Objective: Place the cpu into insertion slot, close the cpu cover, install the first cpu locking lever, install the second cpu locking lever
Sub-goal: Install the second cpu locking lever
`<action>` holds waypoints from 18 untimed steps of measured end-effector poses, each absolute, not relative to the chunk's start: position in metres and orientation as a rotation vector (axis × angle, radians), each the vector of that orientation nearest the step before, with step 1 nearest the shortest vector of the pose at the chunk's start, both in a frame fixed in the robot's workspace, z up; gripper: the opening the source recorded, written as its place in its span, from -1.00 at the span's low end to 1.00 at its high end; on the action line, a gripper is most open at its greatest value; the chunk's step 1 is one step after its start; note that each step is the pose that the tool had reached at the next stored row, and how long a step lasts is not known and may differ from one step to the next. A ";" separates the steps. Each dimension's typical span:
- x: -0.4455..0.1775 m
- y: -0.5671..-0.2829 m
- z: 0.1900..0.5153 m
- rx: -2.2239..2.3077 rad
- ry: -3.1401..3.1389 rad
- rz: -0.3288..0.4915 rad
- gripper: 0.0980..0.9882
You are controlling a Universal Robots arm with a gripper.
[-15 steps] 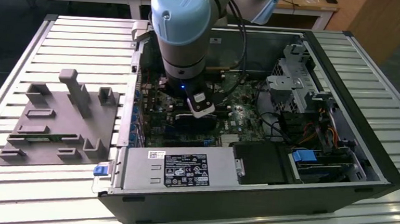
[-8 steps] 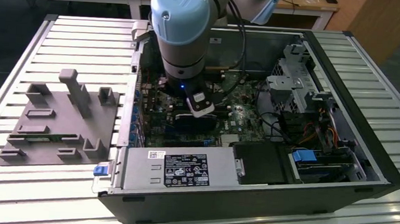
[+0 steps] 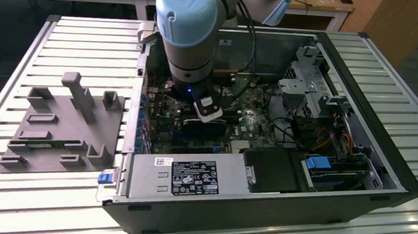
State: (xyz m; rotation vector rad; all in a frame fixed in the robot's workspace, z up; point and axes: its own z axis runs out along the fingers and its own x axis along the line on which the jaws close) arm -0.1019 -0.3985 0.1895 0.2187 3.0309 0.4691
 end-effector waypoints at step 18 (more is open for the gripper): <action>-0.102 -0.393 0.189 0.216 3.036 0.421 -0.99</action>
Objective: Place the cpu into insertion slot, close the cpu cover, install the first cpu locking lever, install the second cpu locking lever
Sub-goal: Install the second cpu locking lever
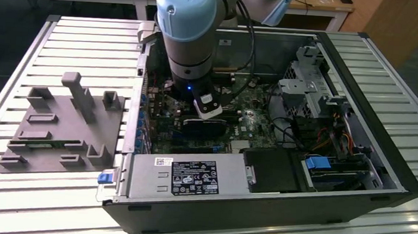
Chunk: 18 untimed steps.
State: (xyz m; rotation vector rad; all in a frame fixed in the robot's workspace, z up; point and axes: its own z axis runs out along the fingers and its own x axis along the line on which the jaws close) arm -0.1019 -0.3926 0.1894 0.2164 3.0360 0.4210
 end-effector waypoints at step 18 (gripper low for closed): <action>-0.102 -0.393 0.192 0.216 3.036 0.419 -0.99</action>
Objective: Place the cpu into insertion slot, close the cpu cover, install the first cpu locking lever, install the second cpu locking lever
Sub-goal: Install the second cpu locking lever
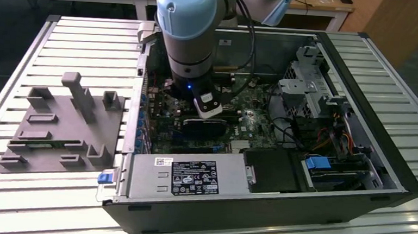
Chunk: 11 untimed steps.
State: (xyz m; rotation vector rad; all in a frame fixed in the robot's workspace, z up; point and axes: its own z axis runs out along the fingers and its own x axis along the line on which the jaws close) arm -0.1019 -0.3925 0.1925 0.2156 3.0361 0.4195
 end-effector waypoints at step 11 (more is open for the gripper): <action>-0.102 -0.392 0.191 0.214 3.039 0.389 -0.99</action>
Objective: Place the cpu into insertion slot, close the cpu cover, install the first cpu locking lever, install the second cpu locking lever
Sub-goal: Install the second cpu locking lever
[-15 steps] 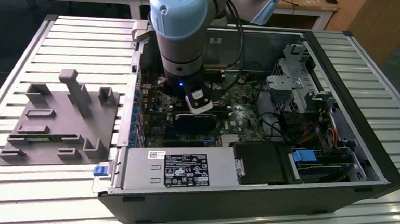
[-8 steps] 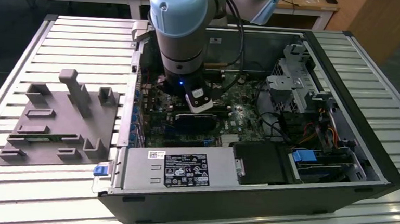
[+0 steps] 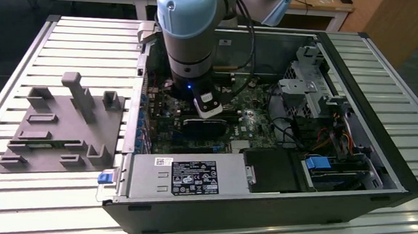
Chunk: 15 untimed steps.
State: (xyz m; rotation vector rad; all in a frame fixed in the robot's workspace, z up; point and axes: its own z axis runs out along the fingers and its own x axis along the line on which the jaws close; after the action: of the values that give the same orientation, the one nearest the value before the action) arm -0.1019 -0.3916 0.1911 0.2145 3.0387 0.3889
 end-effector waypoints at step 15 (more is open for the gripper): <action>-0.102 -0.391 0.198 0.213 3.042 0.347 -0.99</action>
State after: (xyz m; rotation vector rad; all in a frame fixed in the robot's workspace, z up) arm -0.1020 -0.3914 0.1983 0.2126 3.0421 0.3474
